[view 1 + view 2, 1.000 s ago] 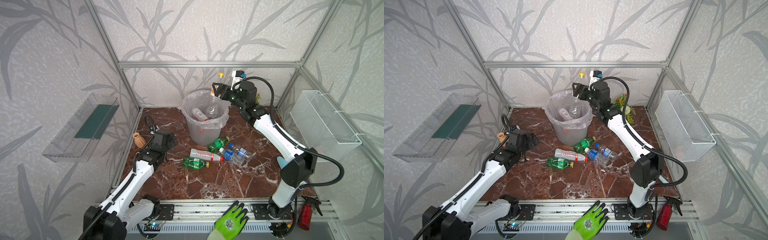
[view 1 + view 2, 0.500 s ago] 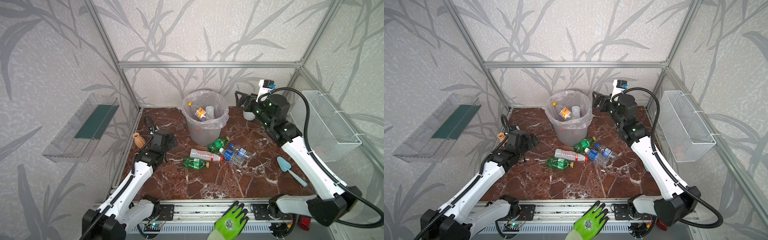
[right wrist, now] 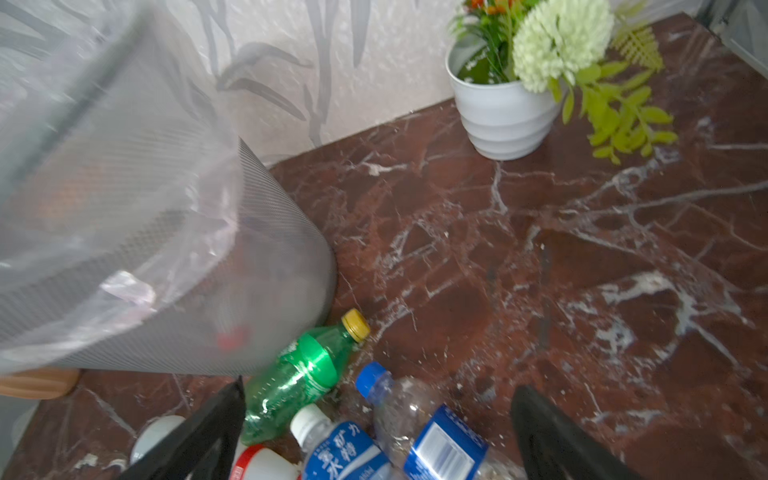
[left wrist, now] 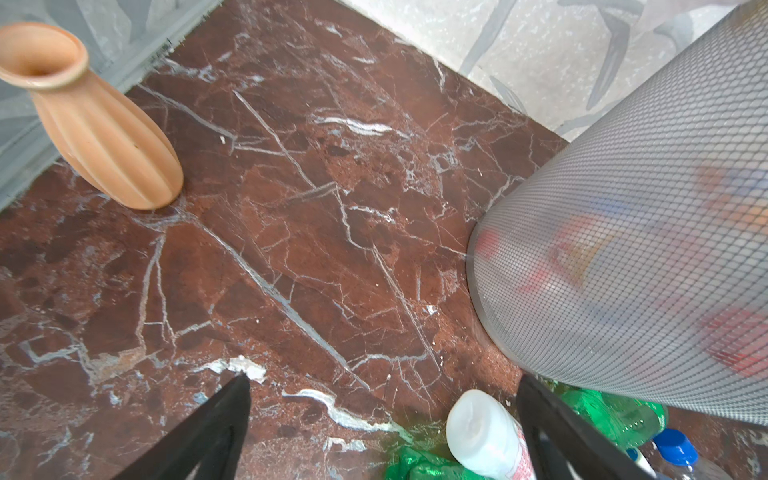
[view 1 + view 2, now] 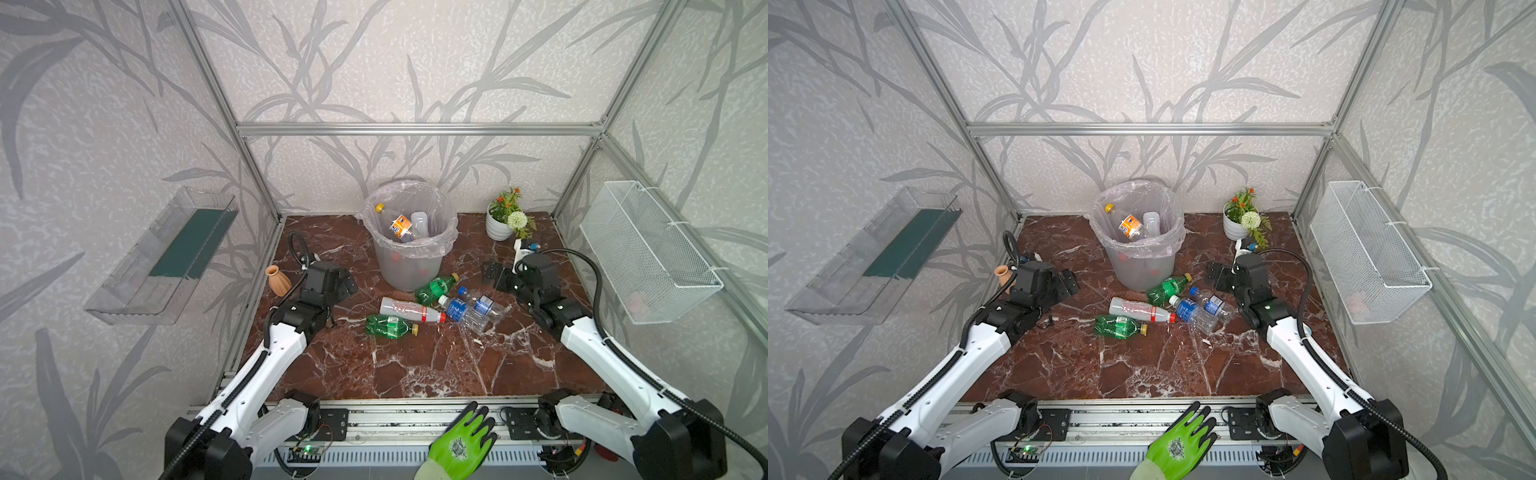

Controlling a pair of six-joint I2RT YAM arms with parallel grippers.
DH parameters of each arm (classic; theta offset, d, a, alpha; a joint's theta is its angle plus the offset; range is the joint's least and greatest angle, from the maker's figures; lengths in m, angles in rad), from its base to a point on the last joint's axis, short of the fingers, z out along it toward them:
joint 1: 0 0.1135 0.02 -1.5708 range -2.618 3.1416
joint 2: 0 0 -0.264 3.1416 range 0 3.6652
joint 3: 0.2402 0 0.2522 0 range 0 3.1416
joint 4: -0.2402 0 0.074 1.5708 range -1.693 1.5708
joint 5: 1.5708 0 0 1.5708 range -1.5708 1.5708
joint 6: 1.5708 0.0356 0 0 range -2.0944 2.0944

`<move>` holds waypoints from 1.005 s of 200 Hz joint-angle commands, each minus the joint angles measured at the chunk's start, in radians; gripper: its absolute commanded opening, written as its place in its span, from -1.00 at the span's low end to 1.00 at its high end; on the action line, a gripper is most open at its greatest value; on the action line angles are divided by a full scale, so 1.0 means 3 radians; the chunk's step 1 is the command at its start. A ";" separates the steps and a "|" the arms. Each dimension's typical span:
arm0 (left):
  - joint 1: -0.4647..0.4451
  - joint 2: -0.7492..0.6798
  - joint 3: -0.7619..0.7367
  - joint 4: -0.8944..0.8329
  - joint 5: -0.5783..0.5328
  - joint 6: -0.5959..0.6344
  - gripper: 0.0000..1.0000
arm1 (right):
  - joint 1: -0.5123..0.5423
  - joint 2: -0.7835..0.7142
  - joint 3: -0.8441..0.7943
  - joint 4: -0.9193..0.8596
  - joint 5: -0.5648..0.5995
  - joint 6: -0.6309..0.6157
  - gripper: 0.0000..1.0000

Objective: Throw the plastic bottles in the bin
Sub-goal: 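Move the right gripper back down to the blue-labelled white-capped water bottle, then grasp the blue-labelled water bottle with the right gripper and lift it toward the bin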

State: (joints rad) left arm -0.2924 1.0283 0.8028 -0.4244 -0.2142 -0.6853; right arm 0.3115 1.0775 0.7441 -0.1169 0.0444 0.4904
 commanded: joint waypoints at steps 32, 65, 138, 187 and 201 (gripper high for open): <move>0.0008 0.0111 -0.0055 0.0097 0.0150 -0.0097 0.99 | 0.0014 0.0276 -0.0136 -0.0226 -0.0500 -0.0287 0.88; 0.0008 0.0111 -0.0061 0.0101 0.0141 -0.0119 0.98 | 0.0252 0.0650 0.0040 -0.0379 -0.0554 -0.0602 0.84; 0.0008 0.0084 -0.0070 0.0047 0.0075 -0.0119 0.98 | 0.0744 0.1394 0.0616 -0.1007 -0.0392 -0.1146 0.74; 0.0008 0.0081 -0.0069 0.0037 0.0045 -0.0114 0.98 | 0.0905 0.1739 0.0884 -0.1405 -0.0144 -0.1442 0.67; 0.0008 0.0084 -0.0073 0.0033 0.0045 -0.0114 0.98 | 0.0946 0.1826 0.0940 -0.1471 -0.0127 -0.1486 0.61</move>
State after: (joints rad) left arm -0.2924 1.0584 0.7956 -0.4038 -0.1780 -0.7101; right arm 0.5766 1.5936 0.9806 -0.4644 -0.0307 0.1013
